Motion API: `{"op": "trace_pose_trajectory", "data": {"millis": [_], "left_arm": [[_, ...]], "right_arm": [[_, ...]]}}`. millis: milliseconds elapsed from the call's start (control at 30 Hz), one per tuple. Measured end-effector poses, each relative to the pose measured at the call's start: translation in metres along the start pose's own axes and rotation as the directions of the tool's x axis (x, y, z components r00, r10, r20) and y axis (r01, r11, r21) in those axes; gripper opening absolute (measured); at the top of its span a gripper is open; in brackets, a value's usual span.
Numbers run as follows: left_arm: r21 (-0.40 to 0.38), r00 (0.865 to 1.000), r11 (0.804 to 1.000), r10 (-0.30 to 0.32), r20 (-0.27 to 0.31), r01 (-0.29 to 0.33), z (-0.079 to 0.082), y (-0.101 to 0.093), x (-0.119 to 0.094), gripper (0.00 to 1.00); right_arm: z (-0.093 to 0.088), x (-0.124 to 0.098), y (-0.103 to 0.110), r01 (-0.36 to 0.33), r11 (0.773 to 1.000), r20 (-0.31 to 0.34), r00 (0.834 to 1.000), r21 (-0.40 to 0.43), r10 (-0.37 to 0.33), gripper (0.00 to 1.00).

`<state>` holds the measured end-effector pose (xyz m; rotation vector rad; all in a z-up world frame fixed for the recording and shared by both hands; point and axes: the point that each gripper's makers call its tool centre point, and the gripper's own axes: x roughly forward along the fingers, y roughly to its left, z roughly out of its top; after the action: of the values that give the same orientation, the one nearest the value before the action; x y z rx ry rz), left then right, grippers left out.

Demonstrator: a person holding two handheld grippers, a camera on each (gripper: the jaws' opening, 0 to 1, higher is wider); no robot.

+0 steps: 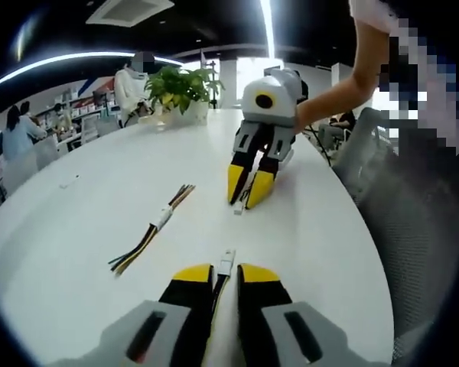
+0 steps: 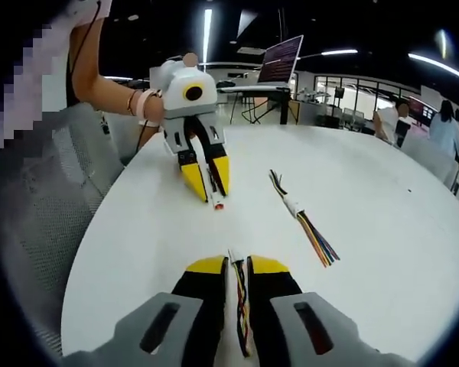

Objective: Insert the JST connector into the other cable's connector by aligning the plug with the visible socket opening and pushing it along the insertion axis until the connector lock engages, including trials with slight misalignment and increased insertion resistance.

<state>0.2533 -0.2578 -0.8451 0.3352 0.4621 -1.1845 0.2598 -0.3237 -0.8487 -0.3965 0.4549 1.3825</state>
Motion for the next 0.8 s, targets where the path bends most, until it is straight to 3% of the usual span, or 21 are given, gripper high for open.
{"op": "trace_pose_trajectory", "data": {"millis": [400, 800], "left_arm": [[0.061, 1.000, 0.998, -0.020, 0.007, 0.020, 0.0017, -0.0028, 0.0011, 0.01], [0.053, 0.999, 0.998, -0.032, -0.010, 0.033, 0.0034, 0.0000, 0.0025, 0.01]], "right_arm": [[-0.0006, -0.0006, 0.0007, 0.001, 1.000, 0.003, 1.000, -0.014, -0.001, 0.04], [0.0004, 0.0000, -0.0009, 0.005, 1.000, -0.009, 1.000, 0.014, -0.005, 0.03]]}}
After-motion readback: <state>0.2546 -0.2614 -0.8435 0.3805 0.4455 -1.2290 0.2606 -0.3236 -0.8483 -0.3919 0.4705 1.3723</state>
